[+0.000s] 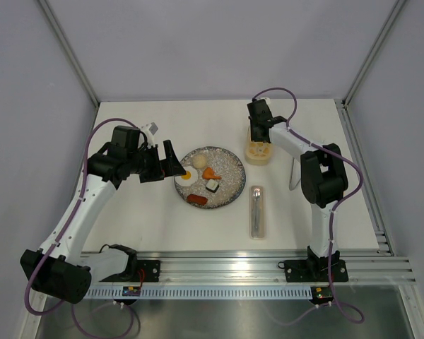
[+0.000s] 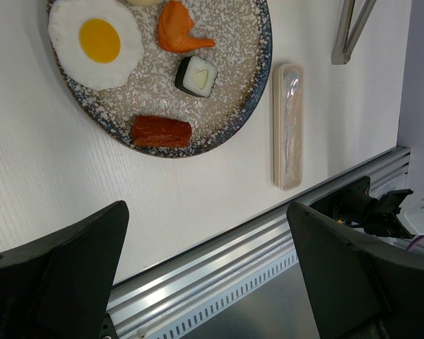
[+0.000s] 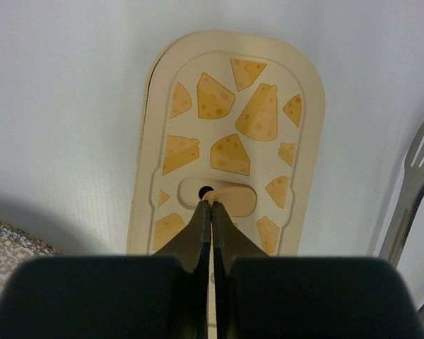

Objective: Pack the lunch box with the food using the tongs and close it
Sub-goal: Close the box lid on the packing box.

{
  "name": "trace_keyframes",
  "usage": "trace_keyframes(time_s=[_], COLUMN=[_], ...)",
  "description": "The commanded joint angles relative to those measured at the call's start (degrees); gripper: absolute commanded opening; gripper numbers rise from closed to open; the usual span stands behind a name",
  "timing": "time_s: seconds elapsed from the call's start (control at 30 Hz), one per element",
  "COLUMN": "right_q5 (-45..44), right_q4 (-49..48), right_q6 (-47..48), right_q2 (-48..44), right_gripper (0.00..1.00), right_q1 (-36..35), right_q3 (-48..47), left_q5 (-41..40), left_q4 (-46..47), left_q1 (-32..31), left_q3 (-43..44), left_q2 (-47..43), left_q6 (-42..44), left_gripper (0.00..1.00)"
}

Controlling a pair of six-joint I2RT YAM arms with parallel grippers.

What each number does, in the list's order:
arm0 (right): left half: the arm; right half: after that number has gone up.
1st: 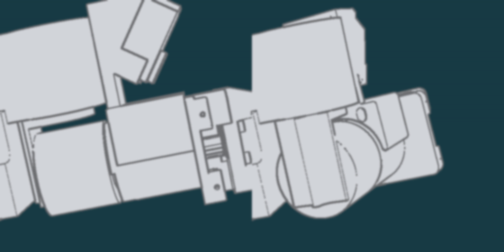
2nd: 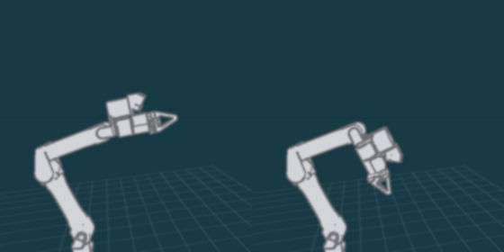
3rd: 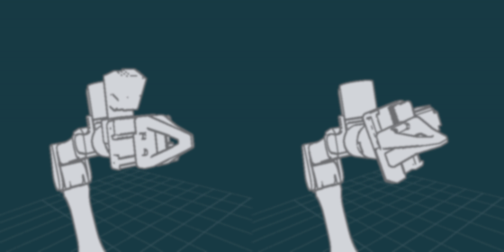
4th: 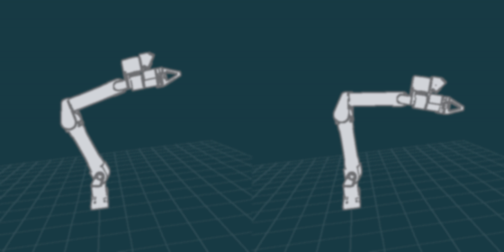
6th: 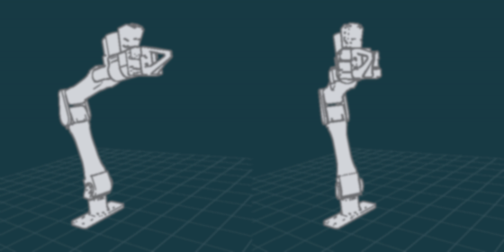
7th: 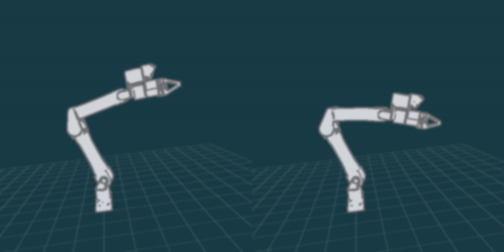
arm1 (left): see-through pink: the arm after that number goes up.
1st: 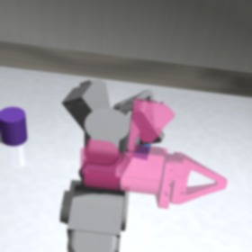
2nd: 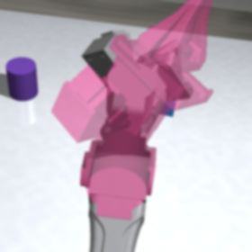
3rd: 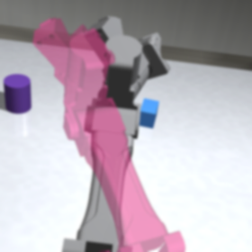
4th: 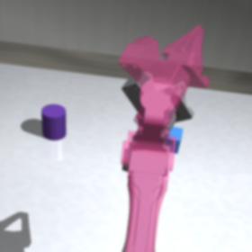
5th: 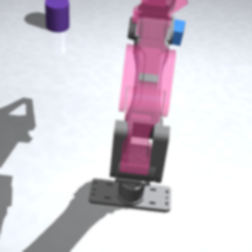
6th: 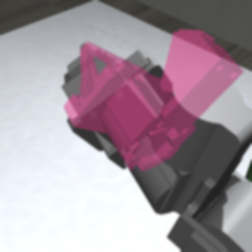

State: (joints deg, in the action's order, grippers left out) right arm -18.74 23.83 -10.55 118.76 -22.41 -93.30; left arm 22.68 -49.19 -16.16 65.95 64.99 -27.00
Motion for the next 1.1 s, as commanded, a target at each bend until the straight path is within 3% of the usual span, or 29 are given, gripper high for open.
trace_keyframes(time_s=[0.0,0.3,0.47,0.53,0.63,0.9,1.07], right_q5=[0.99,0.9,0.9,0.9,1.08,0.9,7.99], right_q4=[-1.86,-0.81,0.07,0.86,1.56,3.76,6.04], right_q6=[0.97,0.09,0.09,0.09,0.0,-2.63,-8.26], right_q2=[-1.08,0.86,0.25,-0.02,-0.89,-2.13,-1.96], right_gripper=[0.0,0.0,0.2,0.39,0.51,0.54,0.74], right_q1=[-0.79,-0.79,-0.79,-0.7,-0.79,0.96,6.41], right_q3=[-0.31,-0.83,-1.8,-2.94,-4.17,-6.99,-7.6], left_q5=[1.14,1.14,1.23,1.32,1.23,0.79,0.44], left_q4=[2.61,2.34,2.43,2.43,2.34,1.99,1.73], left_q1=[0.26,0.34,0.26,0.34,0.34,0.26,0.34], left_q3=[-0.04,0.23,0.23,0.14,0.14,-0.3,-0.39], left_q2=[-0.22,-0.22,-0.39,-0.39,-0.57,-1.36,-1.71], left_q6=[0.11,0.2,0.11,0.11,0.02,0.28,0.37], left_gripper=[0.99,0.99,0.99,0.99,0.99,0.99,0.99])
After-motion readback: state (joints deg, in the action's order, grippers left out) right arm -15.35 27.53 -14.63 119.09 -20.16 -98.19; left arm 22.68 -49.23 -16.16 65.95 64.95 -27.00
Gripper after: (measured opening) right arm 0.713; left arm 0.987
